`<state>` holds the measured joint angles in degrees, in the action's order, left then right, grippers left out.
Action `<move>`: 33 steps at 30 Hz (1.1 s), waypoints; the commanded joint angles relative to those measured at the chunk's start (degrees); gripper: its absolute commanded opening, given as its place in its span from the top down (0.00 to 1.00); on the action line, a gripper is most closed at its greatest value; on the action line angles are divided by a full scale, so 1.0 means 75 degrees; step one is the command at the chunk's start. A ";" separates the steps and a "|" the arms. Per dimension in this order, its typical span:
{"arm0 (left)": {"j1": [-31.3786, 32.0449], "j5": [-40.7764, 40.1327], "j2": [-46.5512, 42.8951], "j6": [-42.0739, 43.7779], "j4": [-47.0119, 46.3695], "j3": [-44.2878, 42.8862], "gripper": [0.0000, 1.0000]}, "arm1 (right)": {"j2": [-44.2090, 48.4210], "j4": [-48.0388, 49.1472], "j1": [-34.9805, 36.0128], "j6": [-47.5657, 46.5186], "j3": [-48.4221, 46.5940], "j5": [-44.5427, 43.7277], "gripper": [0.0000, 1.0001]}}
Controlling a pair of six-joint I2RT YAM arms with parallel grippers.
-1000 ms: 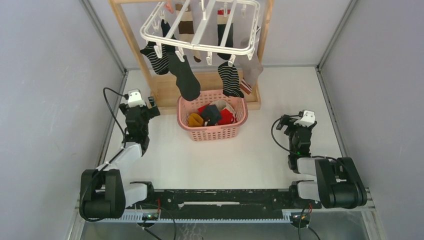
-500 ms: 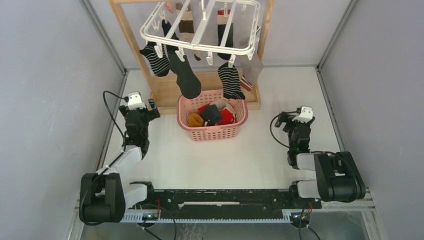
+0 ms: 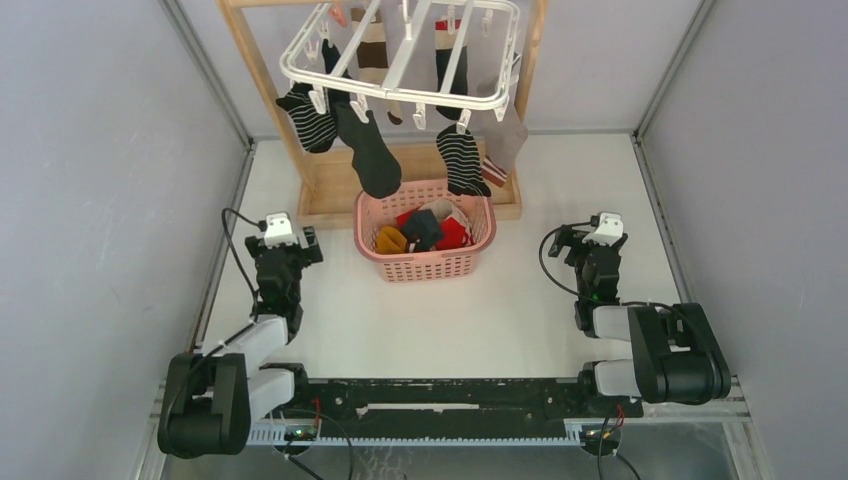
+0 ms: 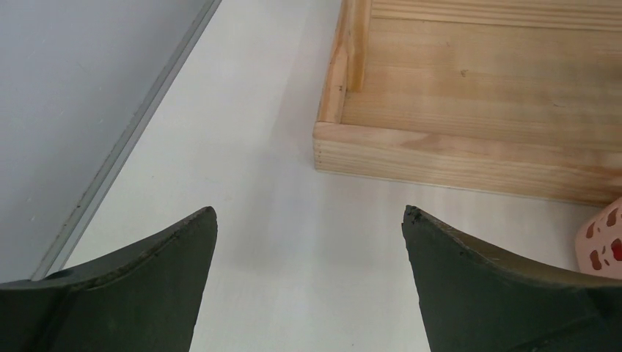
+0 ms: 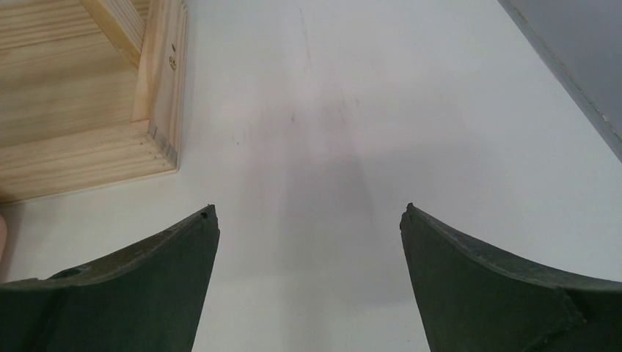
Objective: Remove the socks clipped to the hanger
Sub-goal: Reset both arms
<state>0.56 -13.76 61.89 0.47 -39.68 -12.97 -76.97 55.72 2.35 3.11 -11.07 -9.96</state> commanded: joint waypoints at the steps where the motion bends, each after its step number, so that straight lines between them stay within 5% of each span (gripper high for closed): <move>1: -0.0051 0.0467 0.0357 0.0167 -0.1391 -0.0007 0.00 | -0.0030 0.0209 0.0017 -0.0075 -0.0247 0.0074 0.00; 9: -0.0051 0.0401 0.1352 0.0116 -0.3398 0.0581 0.00 | -0.0044 0.0194 -0.0003 -0.0066 -0.0274 0.0113 0.01; 33: -0.0051 0.0059 0.1345 -0.0006 -0.2865 0.0318 0.00 | -0.0052 -0.0066 -0.0174 -0.0016 -0.0404 0.0503 0.00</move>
<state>0.56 -12.49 72.10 0.86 -58.35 -9.76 -77.06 53.78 1.26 3.09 -12.49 -6.92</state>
